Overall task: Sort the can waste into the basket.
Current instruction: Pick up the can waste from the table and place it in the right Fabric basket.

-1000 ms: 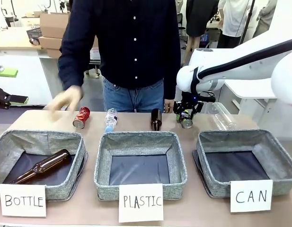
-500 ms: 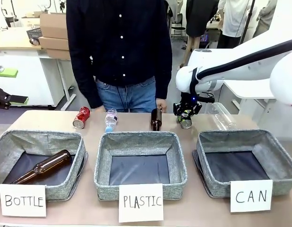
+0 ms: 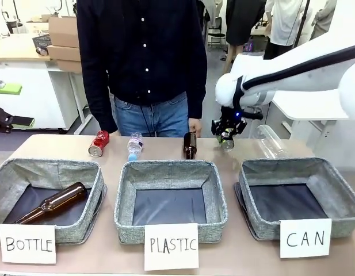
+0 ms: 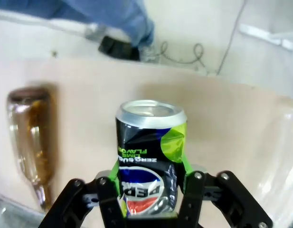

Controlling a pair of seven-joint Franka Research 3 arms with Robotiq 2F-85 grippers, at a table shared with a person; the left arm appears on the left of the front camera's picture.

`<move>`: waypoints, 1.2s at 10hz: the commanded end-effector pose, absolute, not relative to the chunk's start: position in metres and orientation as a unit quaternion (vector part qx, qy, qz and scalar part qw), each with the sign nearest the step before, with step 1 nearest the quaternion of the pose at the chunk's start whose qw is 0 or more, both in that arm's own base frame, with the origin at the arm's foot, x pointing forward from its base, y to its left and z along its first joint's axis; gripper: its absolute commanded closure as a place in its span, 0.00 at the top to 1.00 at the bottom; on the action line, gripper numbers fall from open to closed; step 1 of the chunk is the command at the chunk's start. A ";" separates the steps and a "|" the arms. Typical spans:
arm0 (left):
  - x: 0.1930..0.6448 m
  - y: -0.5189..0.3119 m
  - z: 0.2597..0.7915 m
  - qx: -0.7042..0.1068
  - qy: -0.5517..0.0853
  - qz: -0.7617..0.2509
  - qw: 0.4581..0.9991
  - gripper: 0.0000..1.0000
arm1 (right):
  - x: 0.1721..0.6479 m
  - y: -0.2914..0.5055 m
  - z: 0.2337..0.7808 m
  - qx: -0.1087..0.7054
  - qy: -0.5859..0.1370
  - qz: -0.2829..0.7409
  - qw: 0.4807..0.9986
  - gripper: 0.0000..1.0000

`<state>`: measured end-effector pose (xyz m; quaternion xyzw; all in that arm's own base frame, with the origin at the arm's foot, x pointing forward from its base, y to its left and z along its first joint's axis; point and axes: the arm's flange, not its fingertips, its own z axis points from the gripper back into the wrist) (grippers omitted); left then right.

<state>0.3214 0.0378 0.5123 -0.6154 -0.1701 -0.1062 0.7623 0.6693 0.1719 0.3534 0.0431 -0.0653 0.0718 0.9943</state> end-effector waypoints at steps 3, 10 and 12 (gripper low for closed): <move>0.323 0.036 0.514 -0.622 -0.179 -0.114 0.754 1.00 | 0.492 0.087 0.484 0.156 0.025 0.229 0.961 0.00; 0.323 0.036 0.514 -0.622 -0.179 -0.114 0.754 1.00 | 0.359 0.025 0.459 0.215 0.026 0.357 0.909 0.00; 0.323 0.036 0.514 -0.622 -0.179 -0.114 0.754 1.00 | 0.362 0.026 0.457 0.223 0.022 0.350 0.910 0.97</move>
